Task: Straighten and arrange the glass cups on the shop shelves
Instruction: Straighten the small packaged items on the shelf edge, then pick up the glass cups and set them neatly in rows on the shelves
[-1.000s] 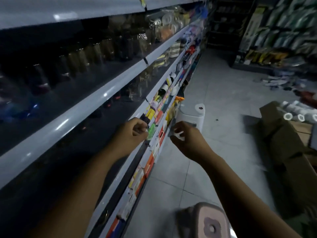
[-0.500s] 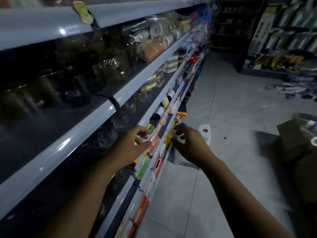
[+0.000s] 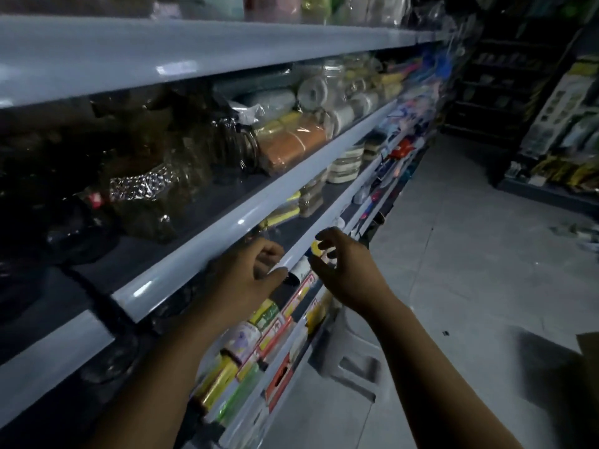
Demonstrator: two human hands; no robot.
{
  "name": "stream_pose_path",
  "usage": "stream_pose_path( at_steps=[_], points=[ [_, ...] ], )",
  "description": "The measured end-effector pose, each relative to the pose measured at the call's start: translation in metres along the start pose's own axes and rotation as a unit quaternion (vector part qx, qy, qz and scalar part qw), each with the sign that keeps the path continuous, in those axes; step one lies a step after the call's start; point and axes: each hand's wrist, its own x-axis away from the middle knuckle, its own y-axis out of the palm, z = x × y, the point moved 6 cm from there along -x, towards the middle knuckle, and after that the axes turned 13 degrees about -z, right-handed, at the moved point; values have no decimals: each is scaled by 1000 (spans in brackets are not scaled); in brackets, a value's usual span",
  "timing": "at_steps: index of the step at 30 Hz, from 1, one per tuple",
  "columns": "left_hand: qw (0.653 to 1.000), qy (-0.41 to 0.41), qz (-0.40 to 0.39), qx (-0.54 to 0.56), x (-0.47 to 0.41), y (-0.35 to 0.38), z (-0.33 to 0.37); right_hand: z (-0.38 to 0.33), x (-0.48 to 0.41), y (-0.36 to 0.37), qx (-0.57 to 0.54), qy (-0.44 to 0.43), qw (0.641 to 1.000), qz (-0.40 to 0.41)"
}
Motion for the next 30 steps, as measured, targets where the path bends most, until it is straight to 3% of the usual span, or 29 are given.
stream_pose_path(
  at_steps=[6, 15, 22, 30],
  points=[
    [999, -34, 33, 1, -34, 1, 3, 6, -60, -22, -17, -75, 997, -18],
    [980, -83, 178, 19, -40, 6, 28, 14, -112, -38, -22, -225, 967, -120],
    [943, -111, 304, -77, -3, 6, 74, 9, -111, -34, -71, -329, 920, -201],
    [890, -136, 429, -71, 74, -17, 101, -46, -77, -28, -112, -396, 880, -236]
  ],
)
